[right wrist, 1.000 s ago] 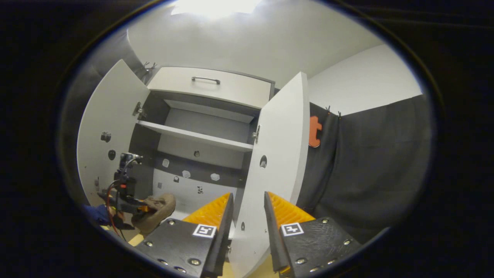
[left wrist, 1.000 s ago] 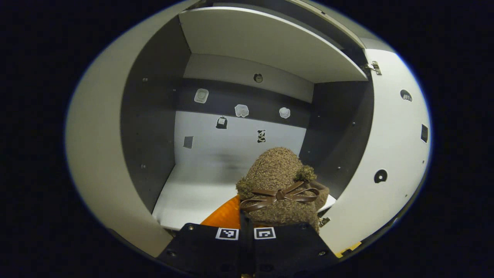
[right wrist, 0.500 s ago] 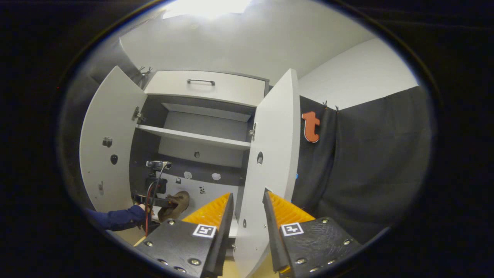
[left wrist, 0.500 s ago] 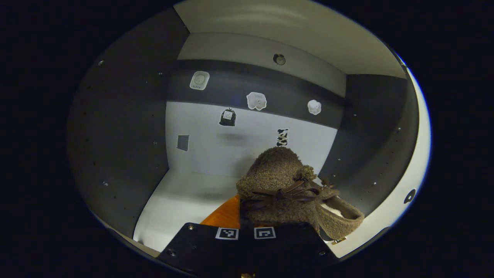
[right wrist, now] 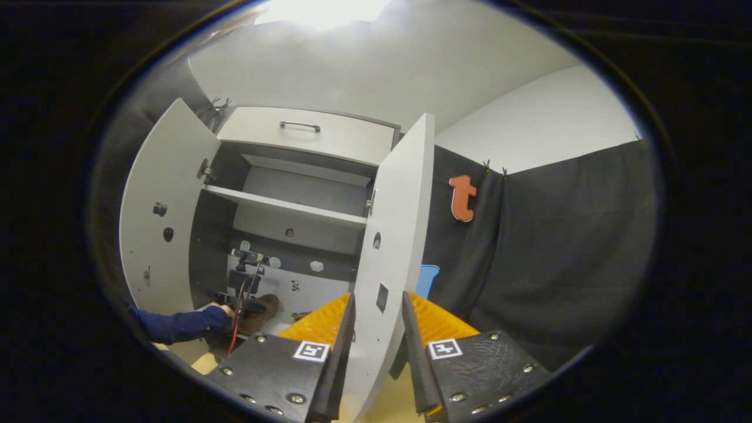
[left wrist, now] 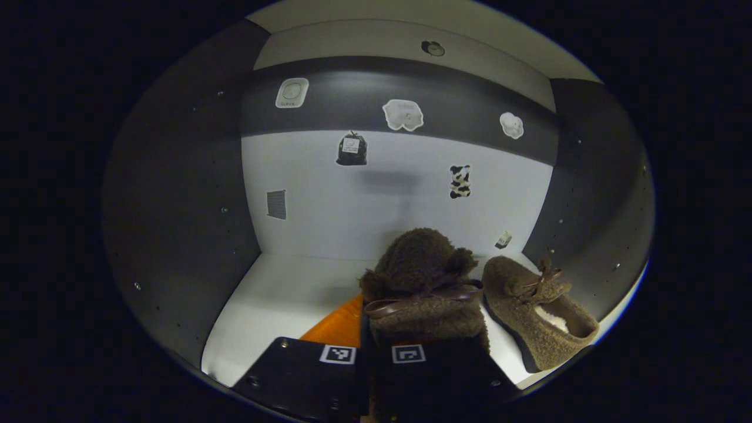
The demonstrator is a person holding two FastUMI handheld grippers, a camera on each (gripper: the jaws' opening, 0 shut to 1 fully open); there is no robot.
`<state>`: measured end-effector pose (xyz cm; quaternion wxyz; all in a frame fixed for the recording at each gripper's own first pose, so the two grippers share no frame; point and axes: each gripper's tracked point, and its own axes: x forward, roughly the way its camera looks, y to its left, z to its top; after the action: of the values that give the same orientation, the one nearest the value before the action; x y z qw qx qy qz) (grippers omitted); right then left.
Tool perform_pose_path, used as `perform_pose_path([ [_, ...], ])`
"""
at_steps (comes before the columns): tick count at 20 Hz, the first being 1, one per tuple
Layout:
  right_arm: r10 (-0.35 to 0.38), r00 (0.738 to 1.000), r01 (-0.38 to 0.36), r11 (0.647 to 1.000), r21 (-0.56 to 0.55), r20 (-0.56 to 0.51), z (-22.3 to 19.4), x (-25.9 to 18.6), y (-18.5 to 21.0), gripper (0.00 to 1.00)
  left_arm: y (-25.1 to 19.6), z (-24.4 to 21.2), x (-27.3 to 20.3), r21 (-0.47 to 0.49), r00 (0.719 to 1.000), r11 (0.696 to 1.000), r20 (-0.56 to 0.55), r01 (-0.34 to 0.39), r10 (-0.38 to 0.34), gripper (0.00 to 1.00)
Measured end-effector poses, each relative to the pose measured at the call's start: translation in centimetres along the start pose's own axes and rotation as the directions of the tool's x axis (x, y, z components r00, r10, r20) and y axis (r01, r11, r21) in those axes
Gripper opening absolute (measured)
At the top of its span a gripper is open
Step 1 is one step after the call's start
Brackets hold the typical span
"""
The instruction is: Grab one shoe with the right hand and put it into the shoe cabinet, grab the other shoe with the left hand and put it into the shoe cabinet; then close the right door with the right hand and the left door with the left hand.
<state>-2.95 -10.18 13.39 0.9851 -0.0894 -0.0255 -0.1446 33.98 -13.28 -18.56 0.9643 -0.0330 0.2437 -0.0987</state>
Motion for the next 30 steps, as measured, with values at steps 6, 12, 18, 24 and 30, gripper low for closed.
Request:
perform_pose_path([
  [6, -0.001, 1.000, 0.000, 0.999, 0.040, 0.018, 0.1, 0.1, -1.5, 0.47, 0.8, -0.6, -1.4, -0.013, 0.999, 1.000, -0.027, -0.017, 0.016, 0.82],
  [12, -0.004, 1.000, 0.002, 0.997, 0.083, 0.018, -0.7, 0.8, -3.8, 0.47, 0.6, 0.5, -5.7, 0.023, 0.999, 1.000, 0.033, 0.010, -0.011, 0.92],
  [18, -0.014, 1.000, 0.014, 0.997, 0.070, -0.005, -3.3, 2.0, -6.5, 0.48, -0.3, 4.0, -13.7, 0.036, 0.987, 0.999, 0.154, 0.031, -0.036, 0.91],
  [24, 0.046, 0.995, -0.034, 0.991, 0.127, -0.093, -7.5, 3.8, -7.2, 0.50, -2.2, 7.5, -24.5, 0.082, 0.952, 0.995, 0.293, 0.062, -0.084, 0.90],
  [30, 0.129, 0.983, -0.105, 0.979, 0.173, -0.132, -9.6, 4.3, -6.3, 0.69, -2.9, 8.8, -33.9, 0.076, 0.927, 0.992, 0.355, 0.098, -0.119, 0.90],
])
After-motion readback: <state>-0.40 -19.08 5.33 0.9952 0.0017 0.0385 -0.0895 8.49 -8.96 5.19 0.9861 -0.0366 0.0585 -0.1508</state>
